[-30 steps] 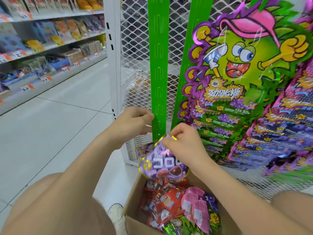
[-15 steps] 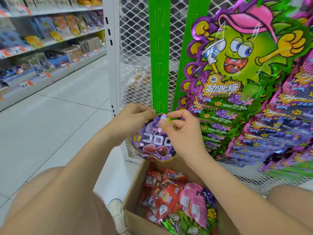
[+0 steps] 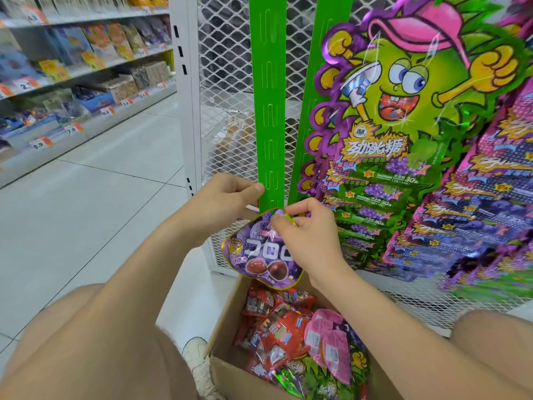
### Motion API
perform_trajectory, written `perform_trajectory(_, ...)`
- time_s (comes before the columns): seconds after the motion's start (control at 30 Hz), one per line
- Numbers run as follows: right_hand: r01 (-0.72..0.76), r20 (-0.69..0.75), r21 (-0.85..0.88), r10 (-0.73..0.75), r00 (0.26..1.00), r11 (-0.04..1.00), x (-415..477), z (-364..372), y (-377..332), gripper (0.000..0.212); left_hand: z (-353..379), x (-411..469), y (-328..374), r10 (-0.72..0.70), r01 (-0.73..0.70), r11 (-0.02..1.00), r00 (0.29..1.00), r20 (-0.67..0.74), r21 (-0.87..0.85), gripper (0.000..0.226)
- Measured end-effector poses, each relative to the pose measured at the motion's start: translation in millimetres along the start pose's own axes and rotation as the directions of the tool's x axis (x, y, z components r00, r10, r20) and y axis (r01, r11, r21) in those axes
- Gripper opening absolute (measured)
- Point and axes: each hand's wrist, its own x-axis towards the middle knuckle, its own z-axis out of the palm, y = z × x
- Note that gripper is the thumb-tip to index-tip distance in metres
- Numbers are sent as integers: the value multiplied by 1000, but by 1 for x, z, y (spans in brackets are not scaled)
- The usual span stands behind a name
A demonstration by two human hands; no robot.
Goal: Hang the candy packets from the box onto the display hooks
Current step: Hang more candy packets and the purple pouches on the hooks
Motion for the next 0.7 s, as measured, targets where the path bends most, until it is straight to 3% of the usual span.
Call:
perform_trajectory(0.23,191,-67,91,-186,980,977,-2,-2,-20,21,4,-2,1,-16,16,1000,999,-36,-17,34)
perform_trajectory(0.33,186,-72,48,-183,981,981,-3,0,-17,21,4,-3,2,0,-1,1000,1000,-30,-17,34)
perform_trajectory(0.5,143,-95,39,-139,986,989,-3,4,-12,23,-1,-2,-2,56,-57,998,998,23,30,64)
perform_trajectory(0.7,162,-98,56,-157,983,985,-5,4,-9,22,-1,-5,-3,76,-77,993,997,13,84,38)
